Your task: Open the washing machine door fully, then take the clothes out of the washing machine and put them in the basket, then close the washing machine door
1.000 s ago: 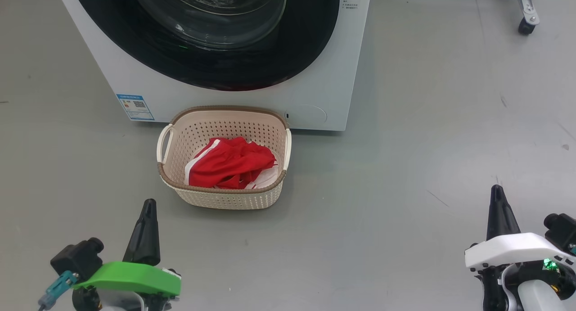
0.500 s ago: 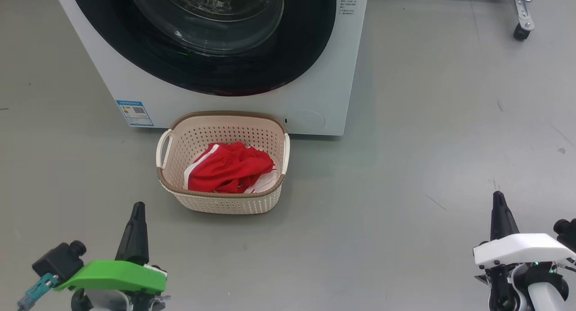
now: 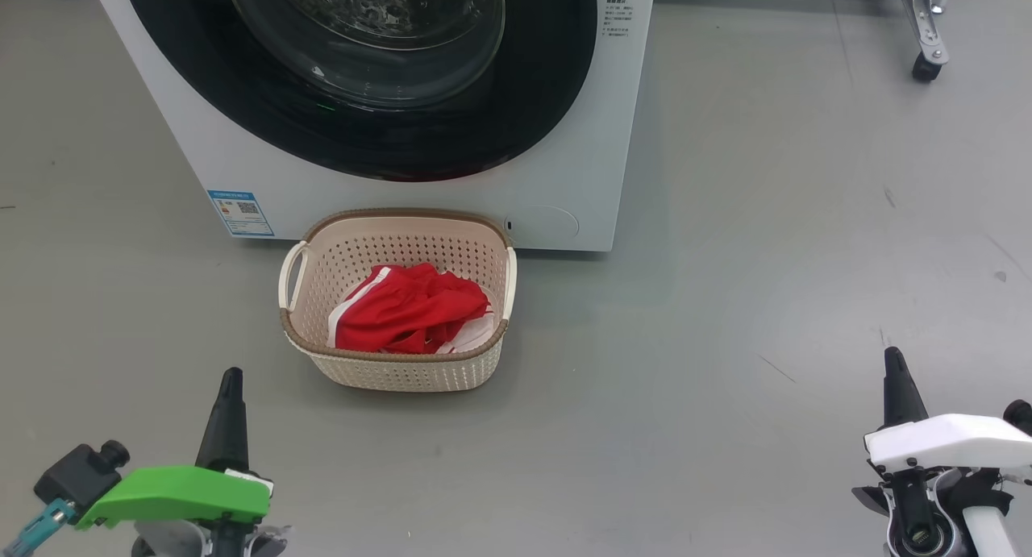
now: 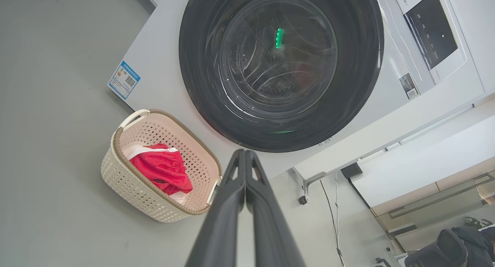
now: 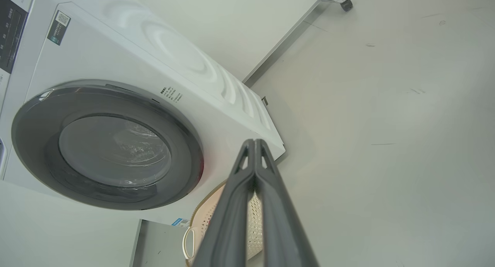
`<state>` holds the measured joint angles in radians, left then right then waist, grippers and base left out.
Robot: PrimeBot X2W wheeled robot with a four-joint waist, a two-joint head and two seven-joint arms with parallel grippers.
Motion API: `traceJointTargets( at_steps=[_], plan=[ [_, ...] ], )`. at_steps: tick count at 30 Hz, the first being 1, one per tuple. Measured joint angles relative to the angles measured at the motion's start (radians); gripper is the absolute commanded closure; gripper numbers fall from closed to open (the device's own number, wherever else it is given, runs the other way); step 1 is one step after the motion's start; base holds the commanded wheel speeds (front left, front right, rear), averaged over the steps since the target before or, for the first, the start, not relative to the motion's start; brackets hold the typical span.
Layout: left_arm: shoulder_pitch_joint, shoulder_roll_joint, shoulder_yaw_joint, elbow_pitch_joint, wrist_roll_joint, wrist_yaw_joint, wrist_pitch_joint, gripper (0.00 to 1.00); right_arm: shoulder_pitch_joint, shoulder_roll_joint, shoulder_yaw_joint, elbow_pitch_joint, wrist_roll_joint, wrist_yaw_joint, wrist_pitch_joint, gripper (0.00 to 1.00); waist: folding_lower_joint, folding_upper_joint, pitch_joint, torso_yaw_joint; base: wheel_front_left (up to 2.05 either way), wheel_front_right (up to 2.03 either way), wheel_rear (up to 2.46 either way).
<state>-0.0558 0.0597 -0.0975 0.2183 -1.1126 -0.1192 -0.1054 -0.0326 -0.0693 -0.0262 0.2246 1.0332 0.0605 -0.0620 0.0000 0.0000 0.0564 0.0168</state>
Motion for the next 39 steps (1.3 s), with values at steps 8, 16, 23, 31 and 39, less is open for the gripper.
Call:
traceJointTargets(
  at_steps=[8,16,23,31,39],
  plan=[
    [0.000,0.009,0.009,0.004,-0.093,0.000,0.021,1.00,-0.001,0.003,-0.012,0.009,0.092,0.009,0.026,1.00,0.0000,0.0000,-0.008,-0.003,0.00,0.00,0.00],
    [0.000,0.016,0.023,0.011,-0.191,0.000,0.043,1.00,-0.003,0.005,-0.029,0.018,0.197,0.019,0.050,1.00,0.0000,0.0000,-0.018,-0.006,0.00,0.00,0.00],
    [0.000,0.021,0.032,0.018,-0.285,0.000,0.062,1.00,-0.010,0.007,-0.040,0.025,0.284,0.027,0.076,1.00,0.0000,0.0000,-0.026,-0.008,0.00,0.00,0.00],
    [0.000,0.027,0.043,0.025,-0.382,0.000,0.087,1.00,-0.018,0.009,-0.058,0.034,0.390,0.036,0.103,1.00,0.0001,0.0000,-0.036,-0.012,0.00,0.00,0.00],
    [0.000,0.033,0.057,0.030,-0.489,0.000,0.106,1.00,-0.021,0.012,-0.072,0.042,0.492,0.049,0.128,1.00,0.0000,0.0000,-0.045,-0.015,0.00,0.00,0.00]
  ],
)
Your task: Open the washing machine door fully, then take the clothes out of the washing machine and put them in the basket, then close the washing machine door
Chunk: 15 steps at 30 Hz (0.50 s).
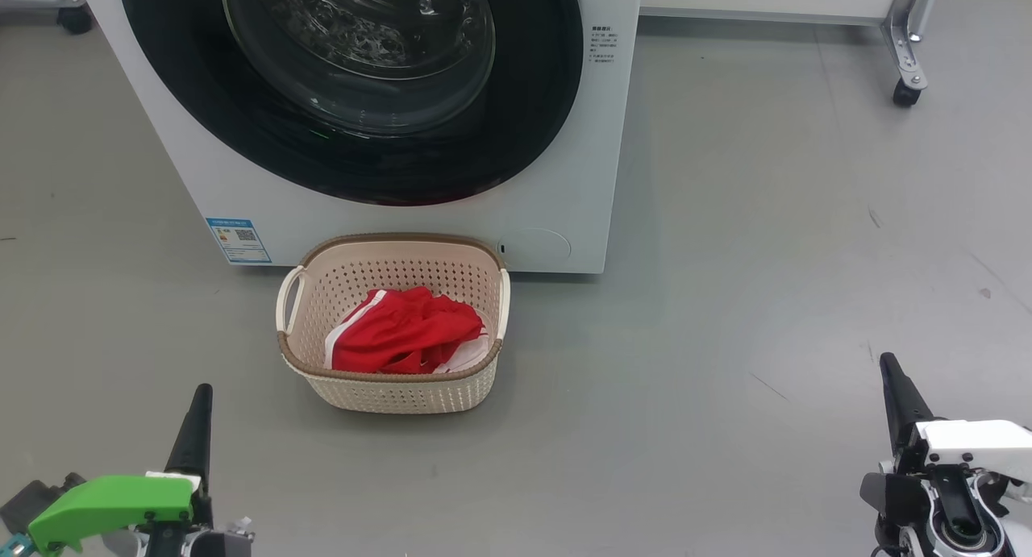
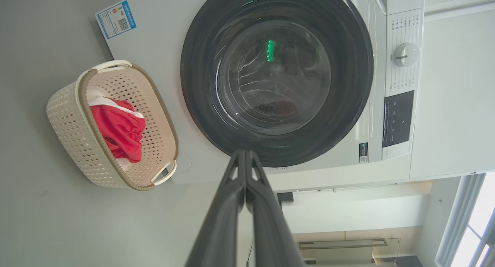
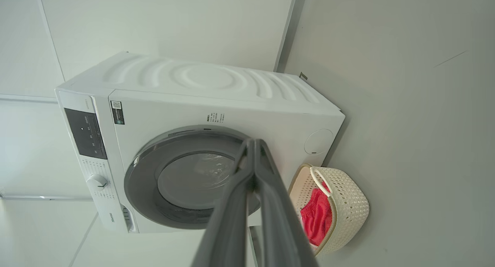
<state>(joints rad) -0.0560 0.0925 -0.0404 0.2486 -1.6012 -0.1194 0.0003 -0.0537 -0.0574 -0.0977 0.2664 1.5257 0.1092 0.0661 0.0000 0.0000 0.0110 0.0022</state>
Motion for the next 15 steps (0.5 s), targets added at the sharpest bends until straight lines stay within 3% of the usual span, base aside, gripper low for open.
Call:
traceJointTargets(
  at_steps=[7,15],
  plan=[
    [0.000,0.009,0.009,0.003,-0.080,0.000,0.021,1.00,-0.001,0.002,-0.014,0.006,0.087,0.007,0.024,1.00,0.0000,0.0000,-0.008,-0.003,0.00,0.00,0.00],
    [0.000,0.011,0.010,0.006,-0.081,0.000,0.021,1.00,-0.001,0.003,-0.015,0.007,0.092,0.007,0.027,1.00,0.0000,0.0000,-0.008,-0.003,0.00,0.00,0.00]
  ],
)
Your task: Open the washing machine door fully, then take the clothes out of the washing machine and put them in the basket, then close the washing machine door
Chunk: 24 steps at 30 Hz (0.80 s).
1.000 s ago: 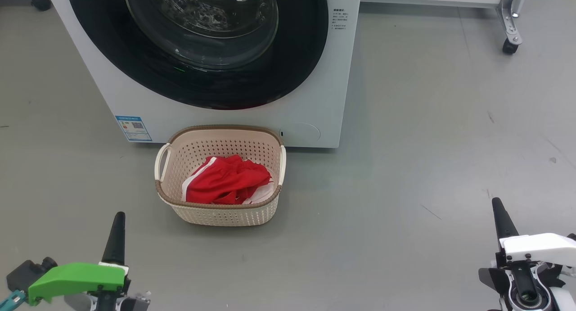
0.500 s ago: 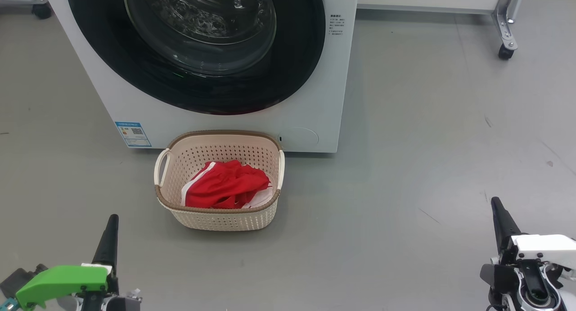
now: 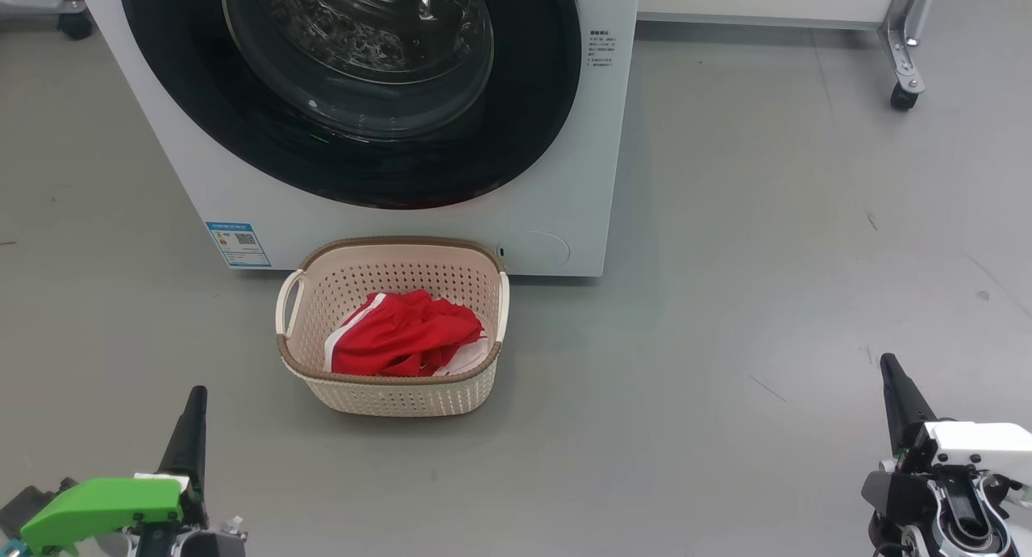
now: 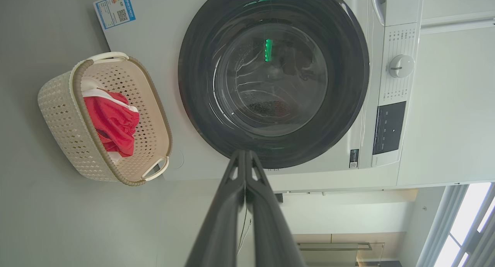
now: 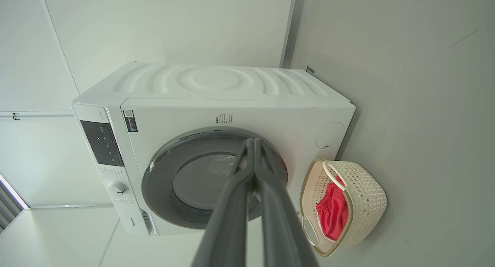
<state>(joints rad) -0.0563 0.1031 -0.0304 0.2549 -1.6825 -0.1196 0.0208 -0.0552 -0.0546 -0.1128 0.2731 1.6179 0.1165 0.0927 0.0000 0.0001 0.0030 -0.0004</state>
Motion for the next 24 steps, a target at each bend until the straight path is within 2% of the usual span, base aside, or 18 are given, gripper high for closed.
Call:
traceJointTargets(
  at_steps=[24],
  plan=[
    [0.000,0.000,0.002,0.011,0.000,0.000,0.006,1.00,-0.003,0.001,-0.002,0.000,0.000,0.005,0.000,1.00,0.0000,0.0000,0.000,0.000,0.00,0.00,0.00]
  ],
)
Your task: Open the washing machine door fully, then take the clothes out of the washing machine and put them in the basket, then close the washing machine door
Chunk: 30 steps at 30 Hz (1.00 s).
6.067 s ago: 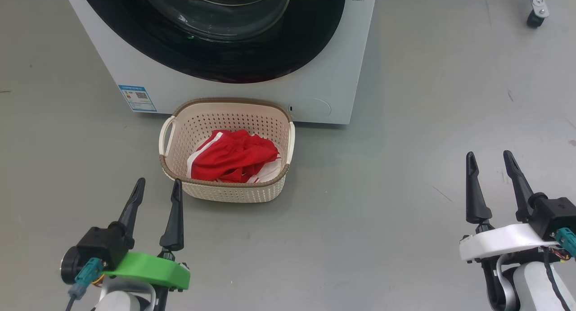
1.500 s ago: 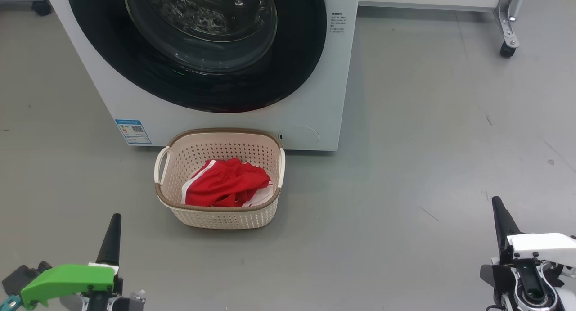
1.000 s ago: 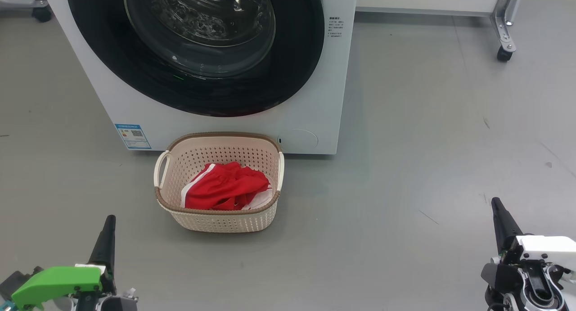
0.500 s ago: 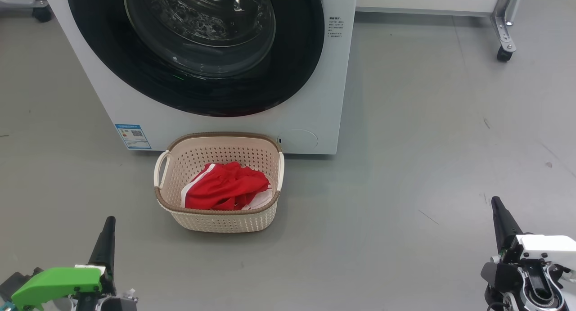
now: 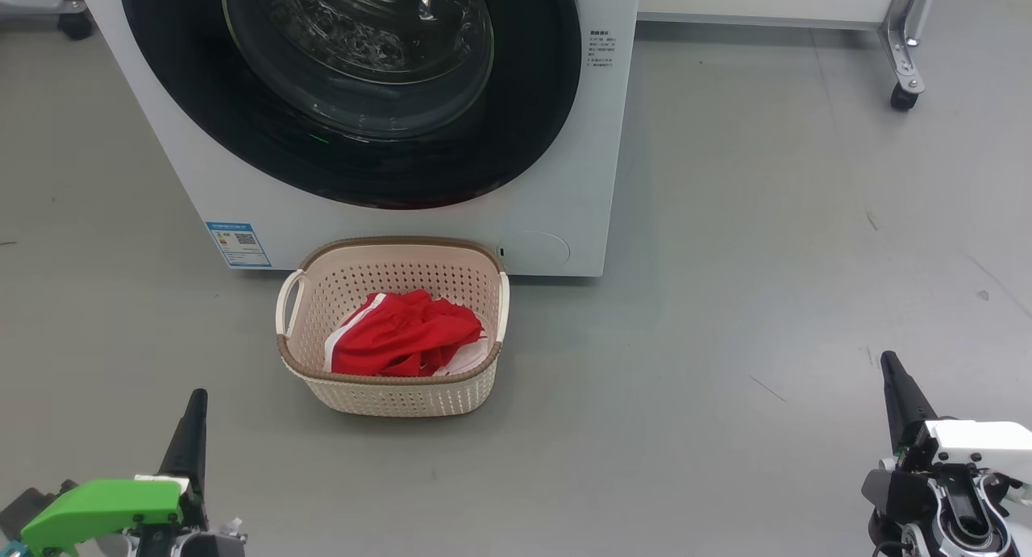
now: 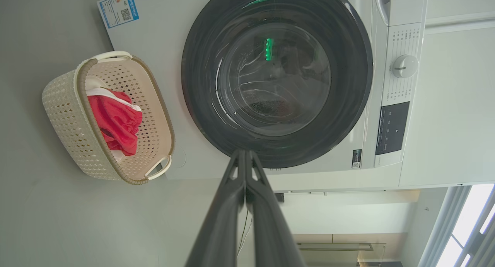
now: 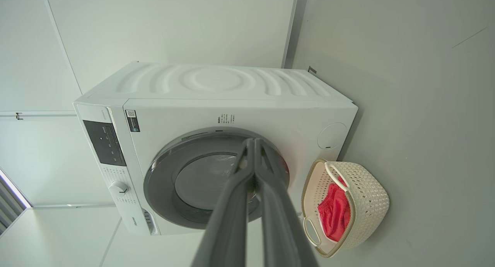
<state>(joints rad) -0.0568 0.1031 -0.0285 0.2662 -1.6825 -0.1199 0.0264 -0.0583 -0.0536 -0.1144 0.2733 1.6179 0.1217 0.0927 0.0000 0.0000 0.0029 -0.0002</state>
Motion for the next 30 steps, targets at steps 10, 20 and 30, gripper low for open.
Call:
traceJointTargets(
  at_steps=[10,20,30],
  plan=[
    [0.000,0.000,0.001,0.002,0.000,0.000,0.000,1.00,0.000,0.000,-0.001,0.000,0.000,0.000,0.000,1.00,0.0000,0.0000,0.000,0.000,0.00,0.00,0.00],
    [0.000,0.000,0.002,0.006,0.000,0.000,0.000,1.00,0.000,0.000,-0.001,0.000,0.000,0.000,0.000,1.00,0.0000,0.0000,0.000,0.000,0.00,0.00,0.00],
    [0.000,0.000,0.004,0.007,0.000,0.000,0.000,1.00,0.000,0.001,-0.001,0.000,0.000,0.000,0.000,1.00,0.0000,0.0000,0.000,0.000,0.00,0.00,0.00]
  ],
)
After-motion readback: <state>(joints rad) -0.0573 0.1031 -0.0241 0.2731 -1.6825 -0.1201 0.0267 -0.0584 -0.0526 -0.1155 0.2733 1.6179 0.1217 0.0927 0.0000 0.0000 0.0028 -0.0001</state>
